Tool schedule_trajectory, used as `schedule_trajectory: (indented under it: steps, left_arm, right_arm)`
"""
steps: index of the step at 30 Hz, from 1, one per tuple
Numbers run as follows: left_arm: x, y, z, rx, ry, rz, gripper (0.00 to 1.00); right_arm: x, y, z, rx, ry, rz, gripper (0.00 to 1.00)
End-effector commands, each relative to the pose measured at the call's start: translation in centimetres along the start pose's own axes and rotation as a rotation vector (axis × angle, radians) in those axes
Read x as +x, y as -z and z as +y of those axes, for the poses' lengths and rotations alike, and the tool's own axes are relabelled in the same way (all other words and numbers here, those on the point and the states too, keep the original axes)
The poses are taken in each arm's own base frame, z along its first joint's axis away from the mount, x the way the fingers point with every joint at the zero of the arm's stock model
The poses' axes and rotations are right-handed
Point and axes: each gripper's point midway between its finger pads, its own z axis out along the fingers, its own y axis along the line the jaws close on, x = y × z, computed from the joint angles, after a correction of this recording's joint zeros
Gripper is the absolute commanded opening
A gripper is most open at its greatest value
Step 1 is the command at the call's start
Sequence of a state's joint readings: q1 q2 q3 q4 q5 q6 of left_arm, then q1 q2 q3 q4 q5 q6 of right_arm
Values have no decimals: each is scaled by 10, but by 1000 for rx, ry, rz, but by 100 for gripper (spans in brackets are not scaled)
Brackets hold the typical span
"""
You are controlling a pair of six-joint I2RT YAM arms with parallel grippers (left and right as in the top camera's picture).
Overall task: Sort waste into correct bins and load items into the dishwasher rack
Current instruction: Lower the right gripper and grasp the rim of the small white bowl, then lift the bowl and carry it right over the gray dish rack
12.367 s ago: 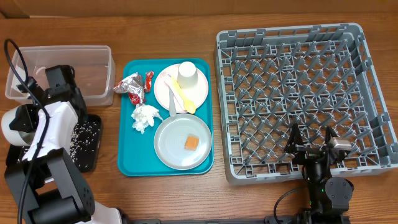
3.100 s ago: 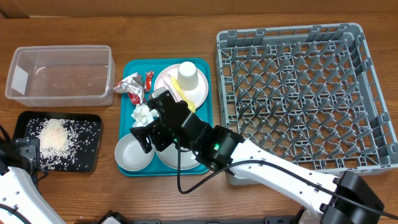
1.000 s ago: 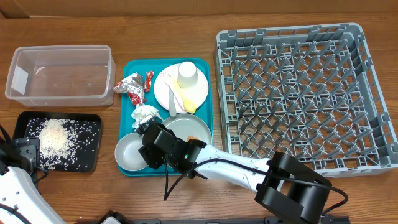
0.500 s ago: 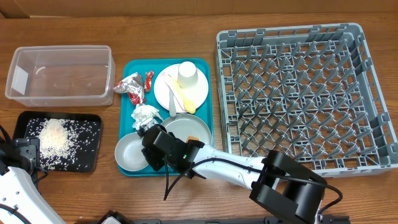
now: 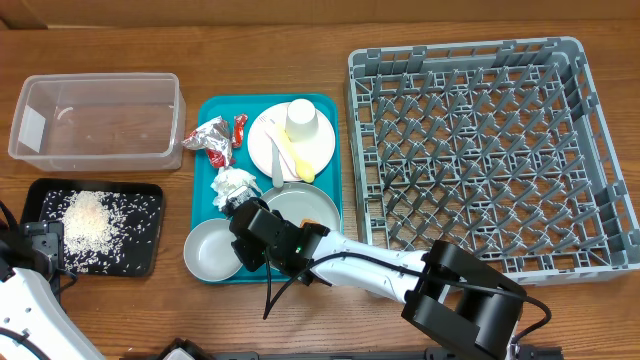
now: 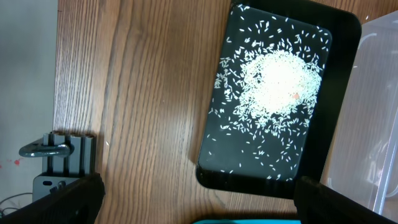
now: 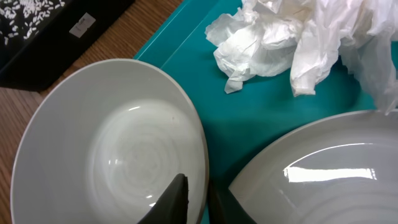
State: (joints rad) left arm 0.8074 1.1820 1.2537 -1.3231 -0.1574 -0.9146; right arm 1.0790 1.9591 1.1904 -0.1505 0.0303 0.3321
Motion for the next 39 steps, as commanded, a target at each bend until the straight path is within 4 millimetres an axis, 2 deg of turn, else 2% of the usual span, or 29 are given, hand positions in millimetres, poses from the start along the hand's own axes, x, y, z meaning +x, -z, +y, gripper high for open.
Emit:
schedule_trajectory:
  steps: [1,10,14,18,23,29,32,34,39]
  left_arm:
    - [-4,5,-3,15,20,-11,100]
    - [-4,5,-3,15,20,-11,100]
    - [-4,5,-3,15,20,-11,100]
    - [-4,5,-3,15,20,-11,100]
    - [-4,5,-3,15,20,-11,100]
    - [-4,5,-3,15,20,-11,100]
    - [-4,5,-3,15,20,-11,100]
    - [-4,5,-3,15,20,-11,100]
    - [-4,5,-3,15,20,-11,100]
  right_arm:
    - [-5,-3,3,-10,-3,-3,10]
    - [-20,3,9,-20,-4,-27,4]
    - [-39,17,9,-28,-14,-72,4]
    - [-63,38,-7,-15,-58,-127,4]
    - [-96,72,-45,27,-124,-205,4]
    - [-132,132,-96,88,-202,-321,4]
    - [-148,176,-132,174,-252,-408,4]
    - [-153,210,-167,306,-262,-466,4]
    - [-142,300,-255,731,-358,-578,4]
